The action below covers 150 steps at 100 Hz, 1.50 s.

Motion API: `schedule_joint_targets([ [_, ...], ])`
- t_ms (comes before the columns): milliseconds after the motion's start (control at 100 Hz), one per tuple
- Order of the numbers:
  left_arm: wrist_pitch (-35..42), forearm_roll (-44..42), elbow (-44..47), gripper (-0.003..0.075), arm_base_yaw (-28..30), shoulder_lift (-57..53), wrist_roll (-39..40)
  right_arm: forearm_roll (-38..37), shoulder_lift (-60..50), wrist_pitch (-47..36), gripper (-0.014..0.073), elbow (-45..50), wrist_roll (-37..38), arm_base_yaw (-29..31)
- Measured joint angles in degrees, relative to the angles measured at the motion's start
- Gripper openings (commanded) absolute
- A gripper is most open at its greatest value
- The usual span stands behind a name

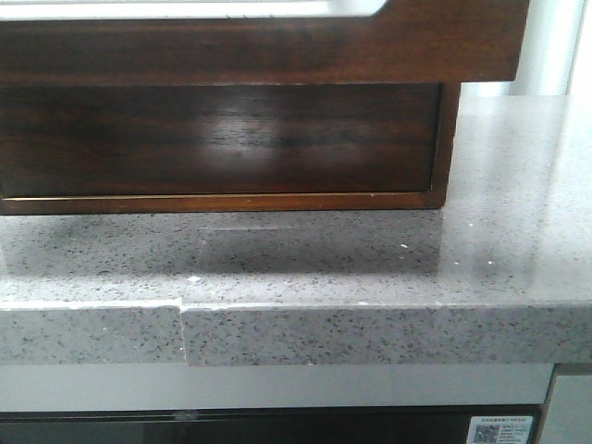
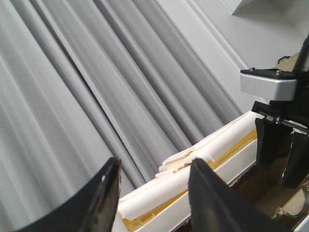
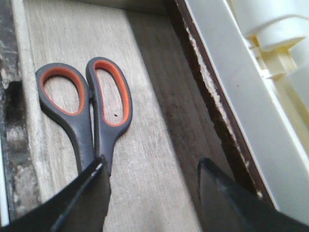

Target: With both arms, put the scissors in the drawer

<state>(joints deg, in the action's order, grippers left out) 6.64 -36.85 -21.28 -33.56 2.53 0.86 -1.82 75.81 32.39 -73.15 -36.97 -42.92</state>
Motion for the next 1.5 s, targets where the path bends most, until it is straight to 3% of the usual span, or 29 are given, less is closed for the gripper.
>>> schedule_joint_targets([
  [110,-2.0,1.5,0.0,0.0273,0.0,0.0,0.0,0.0,0.0,1.0,0.0276,0.0,1.3,0.0],
  [270,-5.6,4.9,0.0,0.0005,0.0,0.0,0.1,0.0,-0.2,5.7,-0.0067,-0.1,6.9,0.0],
  [290,-6.2,5.2,0.0,-0.0022,0.0,0.0,0.1,0.0,-0.2,6.3,-0.0058,-0.1,7.3,0.0],
  [740,-9.0,7.7,0.0,-0.0022,0.0,0.0,0.1,0.1,-4.6,4.5,-0.0041,0.3,8.8,0.0],
  [990,-10.2,16.5,0.0,-0.0022,0.0,0.0,0.1,0.3,-12.1,1.5,-0.0041,0.3,8.8,0.0],
  [1349,-32.3,26.7,0.1,-0.0022,0.0,0.0,0.1,0.6,-27.3,-1.1,-0.0041,11.8,8.9,0.0],
  [1499,-36.1,27.9,0.1,-0.0022,0.0,0.0,0.1,1.8,-35.5,-5.9,-0.0041,20.7,8.9,0.0],
])
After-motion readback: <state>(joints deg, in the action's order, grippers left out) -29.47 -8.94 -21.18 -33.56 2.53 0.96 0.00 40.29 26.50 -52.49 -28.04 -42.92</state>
